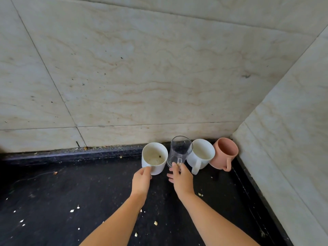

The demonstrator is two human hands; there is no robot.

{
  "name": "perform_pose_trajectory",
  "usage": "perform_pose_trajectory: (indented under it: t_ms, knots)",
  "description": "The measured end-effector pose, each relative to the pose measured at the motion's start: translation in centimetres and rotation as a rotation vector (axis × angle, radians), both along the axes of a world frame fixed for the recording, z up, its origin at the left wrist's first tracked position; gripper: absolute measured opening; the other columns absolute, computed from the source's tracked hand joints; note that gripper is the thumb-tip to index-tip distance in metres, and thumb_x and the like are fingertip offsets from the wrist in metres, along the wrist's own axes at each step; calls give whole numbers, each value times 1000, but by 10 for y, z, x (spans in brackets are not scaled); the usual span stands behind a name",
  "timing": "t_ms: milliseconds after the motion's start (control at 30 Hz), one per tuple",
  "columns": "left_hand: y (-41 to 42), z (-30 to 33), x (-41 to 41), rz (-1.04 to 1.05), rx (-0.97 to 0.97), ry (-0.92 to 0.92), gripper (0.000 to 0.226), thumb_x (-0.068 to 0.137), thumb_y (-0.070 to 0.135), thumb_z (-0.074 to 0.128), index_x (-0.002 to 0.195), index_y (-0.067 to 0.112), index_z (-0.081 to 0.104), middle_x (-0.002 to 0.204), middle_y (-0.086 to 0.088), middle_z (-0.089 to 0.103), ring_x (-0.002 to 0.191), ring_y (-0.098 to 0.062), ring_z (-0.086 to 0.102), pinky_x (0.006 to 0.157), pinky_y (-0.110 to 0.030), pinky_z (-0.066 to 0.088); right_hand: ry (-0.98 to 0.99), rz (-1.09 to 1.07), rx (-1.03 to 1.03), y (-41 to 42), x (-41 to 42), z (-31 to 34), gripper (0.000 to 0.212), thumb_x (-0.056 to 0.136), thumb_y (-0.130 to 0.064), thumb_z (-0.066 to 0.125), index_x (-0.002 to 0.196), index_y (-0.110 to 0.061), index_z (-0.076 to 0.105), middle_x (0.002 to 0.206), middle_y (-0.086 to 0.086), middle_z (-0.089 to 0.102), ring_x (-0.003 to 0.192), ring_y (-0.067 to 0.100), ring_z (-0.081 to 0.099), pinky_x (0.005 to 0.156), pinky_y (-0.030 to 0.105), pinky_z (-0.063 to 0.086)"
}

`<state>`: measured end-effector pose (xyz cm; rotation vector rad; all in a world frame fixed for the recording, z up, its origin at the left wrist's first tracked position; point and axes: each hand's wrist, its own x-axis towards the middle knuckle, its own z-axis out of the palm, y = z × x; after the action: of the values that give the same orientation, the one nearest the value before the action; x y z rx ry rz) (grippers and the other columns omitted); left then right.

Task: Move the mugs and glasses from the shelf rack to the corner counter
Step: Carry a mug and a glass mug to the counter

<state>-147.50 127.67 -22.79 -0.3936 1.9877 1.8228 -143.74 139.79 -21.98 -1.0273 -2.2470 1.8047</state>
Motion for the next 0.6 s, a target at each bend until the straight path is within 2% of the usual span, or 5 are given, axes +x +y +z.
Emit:
perform_pose_trajectory:
  t_ms: [100, 200, 333, 433, 600]
  knots:
    - [-1, 3, -1, -77, -58, -13, 22, 92, 20, 42, 71, 14, 49, 76, -4, 47, 76, -17, 44, 70, -31, 37, -119, 73, 46, 7, 0, 9, 30, 98, -35, 46, 119, -15, 53, 109, -1, 55, 92, 18, 64, 80, 35, 59]
    - [-8, 10, 4, -98, -222, -3, 17, 94, 28, 44, 102, 13, 51, 100, -7, 56, 97, -23, 53, 82, -37, 43, -207, 129, 119, 15, 11, 21, 34, 95, -39, 49, 121, -17, 50, 123, 3, 52, 100, 17, 58, 90, 42, 56]
    - [-20, 29, 24, -127, -408, 60, 24, 94, 26, 48, 112, 11, 53, 114, -10, 60, 102, -28, 59, 88, -42, 51, -287, 257, 238, 23, 34, 48, 41, 95, -39, 49, 129, -16, 46, 129, 5, 50, 99, 15, 53, 91, 35, 53]
    - [-30, 57, 45, -239, -571, 108, 38, 93, 24, 51, 128, 11, 48, 126, -12, 53, 110, -29, 56, 85, -38, 50, -284, 423, 483, 20, 56, 76, 42, 96, -40, 47, 130, -15, 47, 130, 7, 51, 112, 21, 56, 90, 31, 48]
    - [-55, 110, 111, -363, -895, 305, 43, 92, 30, 47, 134, 20, 45, 133, -6, 52, 122, -27, 50, 101, -42, 43, -231, 711, 1049, 5, 113, 119, 47, 97, -38, 42, 139, -17, 39, 141, 8, 41, 129, 28, 44, 101, 44, 43]
